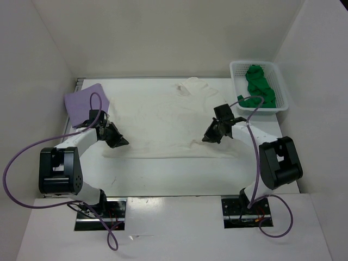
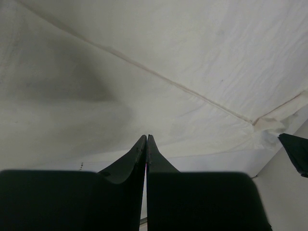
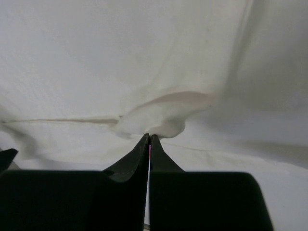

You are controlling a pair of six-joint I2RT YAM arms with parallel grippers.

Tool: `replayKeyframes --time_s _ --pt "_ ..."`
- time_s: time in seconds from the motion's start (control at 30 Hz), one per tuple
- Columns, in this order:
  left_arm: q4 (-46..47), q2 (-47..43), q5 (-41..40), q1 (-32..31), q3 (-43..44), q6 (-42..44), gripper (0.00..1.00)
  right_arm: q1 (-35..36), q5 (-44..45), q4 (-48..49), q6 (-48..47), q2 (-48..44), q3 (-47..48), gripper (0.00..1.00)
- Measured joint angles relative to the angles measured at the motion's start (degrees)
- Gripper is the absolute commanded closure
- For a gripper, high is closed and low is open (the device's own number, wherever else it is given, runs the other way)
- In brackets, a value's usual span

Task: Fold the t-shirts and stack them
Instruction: Fold the flattened tshirt in 1/3 of the way

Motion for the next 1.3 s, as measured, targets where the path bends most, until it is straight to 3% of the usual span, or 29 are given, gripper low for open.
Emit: replayKeyframes --time_s 0.43,0.5,0.53,0.57,0.6,0.83,0.87,0.9,1.0,1.13,1.3 --pt "0.2 0.0 0.9 0.0 0.0 0.0 0.93 2.3 0.9 -0.3 -0.8 17.7 20.9 1.0" --pt "0.2 0.0 1.0 0.0 0.0 0.0 0.93 3.4 1.2 -0.8 -1.1 20.0 23.0 0.89" --pt "0.2 0.0 1.0 0.0 0.0 0.0 0.92 4.0 1.5 -1.4 -1.5 21.2 24.4 0.8" --pt "0.2 0.0 1.1 0.0 0.0 -0.1 0.9 4.7 1.6 -1.8 -1.8 22.3 25.9 0.64" --pt "0.2 0.0 1.1 0.0 0.0 -0.1 0.9 5.4 1.8 -2.1 -2.1 23.6 27.5 0.59" --pt "-0.5 -2.7 -0.6 -0.5 0.2 -1.3 0.86 7.6 3.0 -2.3 -4.5 23.2 29.2 0.53" --pt "-0.9 -3.4 -1.4 -1.2 0.6 -1.3 0.86 7.6 3.7 -2.5 -5.0 22.3 29.1 0.56" --pt "-1.0 -3.7 -2.2 -2.3 1.3 -1.3 0.86 7.6 4.5 -2.6 -5.5 20.8 28.6 0.72" --pt "-1.1 -2.9 -4.4 -8.3 4.6 -1.4 0.86 7.6 5.7 -2.1 -6.1 13.3 23.5 1.0" --pt "0.3 1.3 -5.2 -16.8 7.7 -1.7 0.86 7.5 5.2 0.3 -4.3 3.8 13.0 1.0" --pt "1.7 7.7 -5.2 -19.5 6.4 -3.4 0.9 7.5 4.3 1.4 -2.6 5.1 2.8 1.0"
